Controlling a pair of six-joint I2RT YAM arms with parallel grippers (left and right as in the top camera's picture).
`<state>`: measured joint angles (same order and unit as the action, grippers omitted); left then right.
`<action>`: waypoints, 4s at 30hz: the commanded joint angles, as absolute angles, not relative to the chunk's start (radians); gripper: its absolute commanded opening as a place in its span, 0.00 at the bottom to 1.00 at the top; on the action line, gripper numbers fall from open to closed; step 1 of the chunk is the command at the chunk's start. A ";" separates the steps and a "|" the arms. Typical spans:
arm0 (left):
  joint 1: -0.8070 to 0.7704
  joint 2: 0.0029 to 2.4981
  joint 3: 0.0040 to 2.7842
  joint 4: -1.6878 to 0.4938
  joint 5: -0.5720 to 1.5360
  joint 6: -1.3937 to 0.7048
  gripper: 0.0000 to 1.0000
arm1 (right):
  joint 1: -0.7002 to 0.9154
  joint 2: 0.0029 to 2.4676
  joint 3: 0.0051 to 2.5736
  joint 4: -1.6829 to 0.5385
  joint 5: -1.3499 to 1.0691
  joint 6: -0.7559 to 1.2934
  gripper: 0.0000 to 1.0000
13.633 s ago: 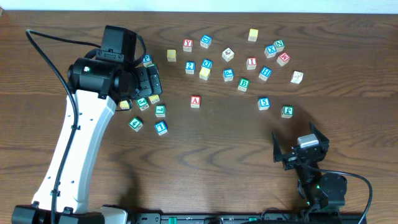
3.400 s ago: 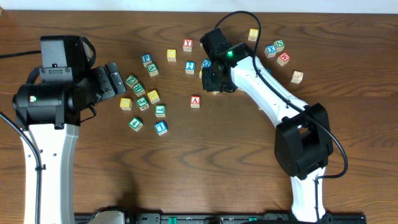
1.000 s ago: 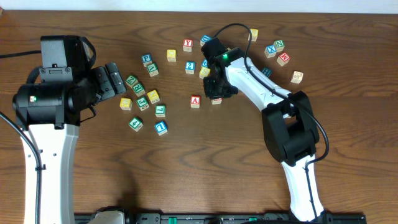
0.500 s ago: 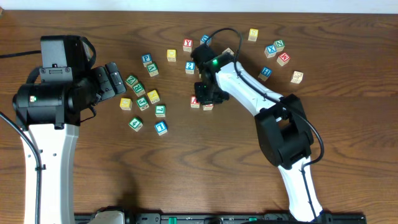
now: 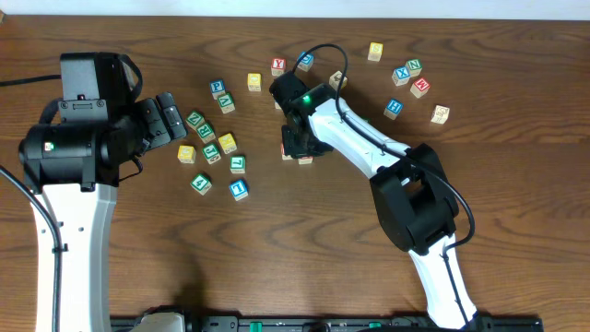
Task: Spell out AI2
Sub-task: 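Move the held I block over the spot right of the A block, then lower the I block beside the A block and open the right gripper, then raise the right gripper and move it over the blue 2 block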
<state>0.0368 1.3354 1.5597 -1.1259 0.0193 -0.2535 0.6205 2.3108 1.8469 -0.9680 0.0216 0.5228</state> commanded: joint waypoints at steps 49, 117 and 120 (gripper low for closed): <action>0.040 1.344 1.556 -1.129 0.007 -0.237 0.98 | 0.621 2.313 1.856 -0.909 0.098 0.545 0.40; 0.040 1.344 1.556 -1.129 0.007 -0.237 0.98 | 0.610 2.365 2.035 -0.583 0.139 0.456 0.38; 0.040 1.344 1.556 -1.129 0.007 -0.237 0.98 | 0.615 2.380 2.034 -0.562 0.187 0.456 0.38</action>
<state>0.0368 1.3354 1.5597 -1.1259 0.0196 -0.2535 0.6003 2.3646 2.0209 -0.5728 0.1257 0.4553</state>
